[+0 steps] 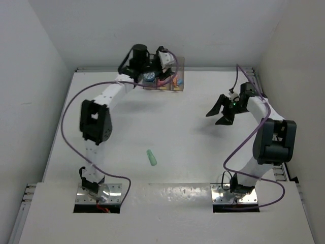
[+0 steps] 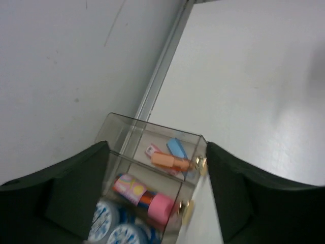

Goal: Sort the stationery into containers
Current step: Pick up the stationery from the center of the board.

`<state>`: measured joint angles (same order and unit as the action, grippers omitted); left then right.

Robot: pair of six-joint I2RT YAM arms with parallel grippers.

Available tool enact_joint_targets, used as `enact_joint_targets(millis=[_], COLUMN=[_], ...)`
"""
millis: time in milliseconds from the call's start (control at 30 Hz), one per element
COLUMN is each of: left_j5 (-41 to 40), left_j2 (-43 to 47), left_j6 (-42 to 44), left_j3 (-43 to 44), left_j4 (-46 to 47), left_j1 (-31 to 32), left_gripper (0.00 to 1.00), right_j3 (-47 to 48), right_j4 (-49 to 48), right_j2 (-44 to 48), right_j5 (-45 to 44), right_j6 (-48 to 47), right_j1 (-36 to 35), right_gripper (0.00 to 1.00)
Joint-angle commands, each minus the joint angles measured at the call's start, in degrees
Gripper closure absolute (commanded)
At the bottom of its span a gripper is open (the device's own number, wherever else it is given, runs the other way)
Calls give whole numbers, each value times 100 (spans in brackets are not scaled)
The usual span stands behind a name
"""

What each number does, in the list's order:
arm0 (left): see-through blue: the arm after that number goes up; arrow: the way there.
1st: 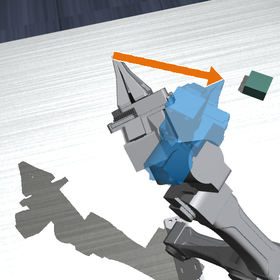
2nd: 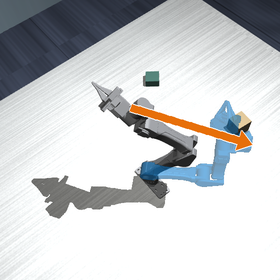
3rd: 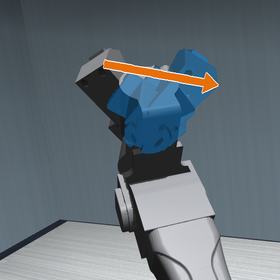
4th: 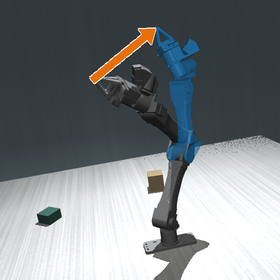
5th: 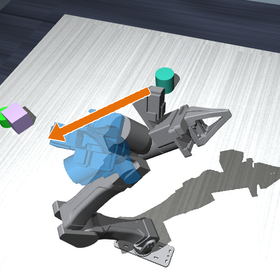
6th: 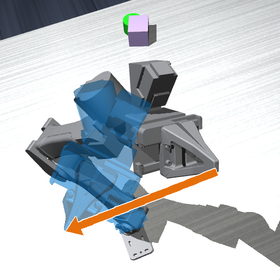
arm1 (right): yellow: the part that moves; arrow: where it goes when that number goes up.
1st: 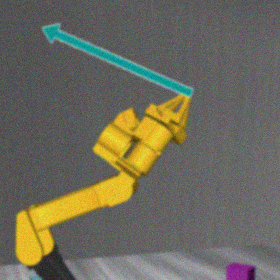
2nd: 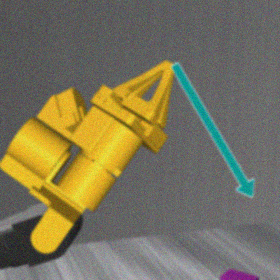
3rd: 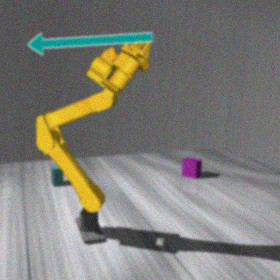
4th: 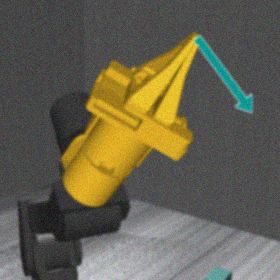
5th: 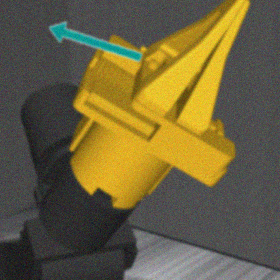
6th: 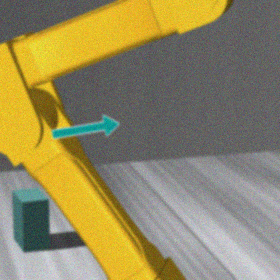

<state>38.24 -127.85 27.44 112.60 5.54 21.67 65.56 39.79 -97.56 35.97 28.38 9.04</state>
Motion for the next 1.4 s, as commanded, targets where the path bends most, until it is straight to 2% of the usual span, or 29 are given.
enact_joint_targets(millis=[0,33,67,133,167,200,233,300,367,467,567,667,1033,1367], left_j5=[876,948,931,870,809,782,782,677,519,264,1,-202,-457,-703], left_j2=[1952,2218,2456,3185,3422,3825,4047,4590,4865,5051,4806,4464,3189,2898], left_j6=[1785,2783,3202,4176,4399,4610,5187,5551,5789,6562,7212,7407,7346,6951], left_j3=[-428,-701,-991,-2036,-2379,-3087,-3434,-4328,-4832,-5422,-5450,-5380,-4826,-5098], left_j4=[-3739,-4371,-5317,-5913,-6072,-6335,-6459,-6417,-6093,-6126,-6310,-6373,-6127,-5705], left_j1=[-110,-84,-84,-5,21,117,162,371,530,969,1320,1576,2025,2289], left_gripper=[23,25,26,29,32,35,35,35,38,42,43,44,41,39], right_j3=[-95,-166,-253,-465,-526,-640,-684,-851,-948,-1124,-1238,-1291,-1362,-1397], right_j4=[161,161,143,117,125,143,152,161,169,178,178,196,327,354], right_j2=[587,658,755,984,1054,1116,1255,1362,1467,1573,1661,1723,1723,1670], right_j5=[279,279,262,244,218,209,174,130,78,51,16,-28,-72,-11], right_j6=[-754,-912,-966,-1193,-1273,-1352,-1483,-1563,-1616,-1625,-1625,-1634,-1792,-1810], right_j1=[-130,-148,-165,-200,-218,-236,-262,-289,-297,-271,-227,-192,-86,37], right_gripper=[31,31,31,31,31,31,31,31,31,31,31,31,31,30])
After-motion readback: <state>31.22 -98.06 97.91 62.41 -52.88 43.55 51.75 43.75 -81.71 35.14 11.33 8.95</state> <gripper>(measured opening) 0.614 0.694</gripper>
